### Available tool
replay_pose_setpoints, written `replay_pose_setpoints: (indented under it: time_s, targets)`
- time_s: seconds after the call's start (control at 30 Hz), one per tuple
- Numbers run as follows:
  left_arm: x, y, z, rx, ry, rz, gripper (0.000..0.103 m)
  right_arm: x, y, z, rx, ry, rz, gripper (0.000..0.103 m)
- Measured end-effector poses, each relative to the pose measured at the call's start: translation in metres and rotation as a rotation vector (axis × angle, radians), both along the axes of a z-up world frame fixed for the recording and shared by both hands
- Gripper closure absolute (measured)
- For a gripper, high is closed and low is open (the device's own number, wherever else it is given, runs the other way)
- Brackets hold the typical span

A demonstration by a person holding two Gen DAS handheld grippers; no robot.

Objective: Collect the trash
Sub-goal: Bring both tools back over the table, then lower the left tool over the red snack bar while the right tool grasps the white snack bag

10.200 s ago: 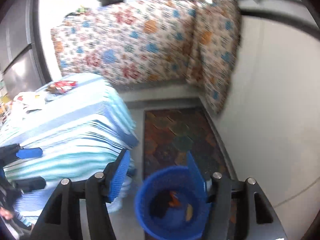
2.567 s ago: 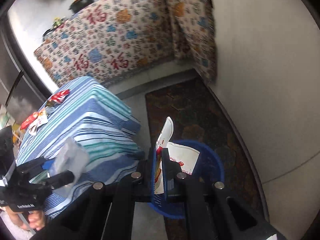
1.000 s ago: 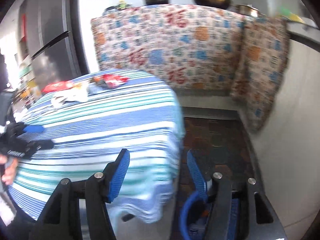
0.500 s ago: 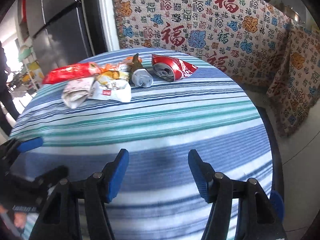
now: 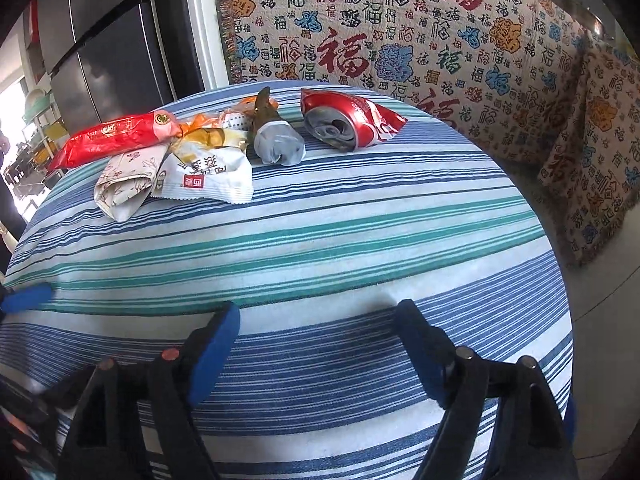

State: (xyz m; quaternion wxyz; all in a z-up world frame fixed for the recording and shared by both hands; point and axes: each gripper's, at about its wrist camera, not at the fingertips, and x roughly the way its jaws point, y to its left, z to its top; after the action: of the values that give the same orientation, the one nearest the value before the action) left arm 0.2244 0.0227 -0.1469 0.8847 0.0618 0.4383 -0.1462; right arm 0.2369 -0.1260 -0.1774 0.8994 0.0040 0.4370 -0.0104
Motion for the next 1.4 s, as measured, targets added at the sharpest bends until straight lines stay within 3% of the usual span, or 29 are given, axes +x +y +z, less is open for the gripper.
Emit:
replay_pose_setpoints:
  time_s: [0.1,0.17,0.27,0.43,0.47,0.53,0.57,0.6,0.7,0.8,0.87,1.0,1.13,1.17,1.27,1.3,1.4]
  targets:
    - [0.026,0.035,0.045,-0.128,-0.04,-0.005,0.001,0.0,0.0,0.0,-0.001,0.001,0.0,0.021]
    - [0.052,0.044,0.066,-0.144,-0.037,-0.031,0.001,-0.001,0.001,0.0,-0.007,0.001,-0.001,0.021]
    - [0.085,0.035,0.081,-0.045,-0.028,-0.098,0.001,0.0,0.001,0.001,-0.007,0.001,-0.001,0.021]
    - [0.117,0.003,0.055,0.101,0.052,-0.206,0.002,-0.001,0.0,0.001,-0.007,0.002,-0.002,0.021]
    - [0.122,0.0,0.05,0.123,0.06,-0.206,0.008,-0.001,0.0,0.001,-0.006,0.002,-0.002,0.021]
    - [0.128,-0.002,0.042,0.123,0.082,-0.207,0.033,0.0,0.0,0.001,-0.007,0.002,-0.002,0.021]
    - [0.131,-0.001,0.04,0.089,0.107,-0.208,0.067,-0.001,0.0,0.001,-0.007,0.002,-0.002,0.021]
    - [0.132,0.002,0.038,0.053,0.129,-0.207,0.083,-0.001,0.0,0.001,-0.006,0.002,-0.002,0.021]
    - [0.119,0.019,0.045,-0.034,0.089,-0.149,0.085,-0.001,0.0,0.001,-0.006,0.002,-0.003,0.021]
    - [0.091,0.049,0.057,-0.15,0.056,-0.042,0.085,-0.001,0.001,0.001,-0.006,0.002,-0.003,0.021]
    - [0.068,0.068,0.061,-0.18,0.043,0.033,0.085,0.0,0.001,0.001,-0.006,0.002,-0.004,0.021]
    - [0.02,0.091,0.047,-0.175,0.041,0.167,0.085,0.0,0.001,0.001,-0.006,0.002,-0.004,0.021]
    - [0.0,0.089,0.014,-0.128,0.048,0.235,0.081,0.0,0.001,0.001,-0.005,0.002,-0.005,0.021]
    - [-0.001,0.087,0.005,-0.118,0.055,0.245,0.073,0.0,0.001,0.001,-0.005,0.002,-0.006,0.021]
    - [-0.001,0.084,-0.014,-0.127,0.073,0.238,0.031,0.0,0.001,0.001,-0.005,0.003,-0.006,0.021]
    - [-0.001,0.081,-0.019,-0.117,0.072,0.232,0.024,0.0,0.001,0.002,-0.006,0.003,-0.006,0.021]
    - [0.001,0.072,-0.02,-0.06,0.039,0.193,0.017,0.001,0.0,0.002,-0.005,0.003,-0.006,0.021]
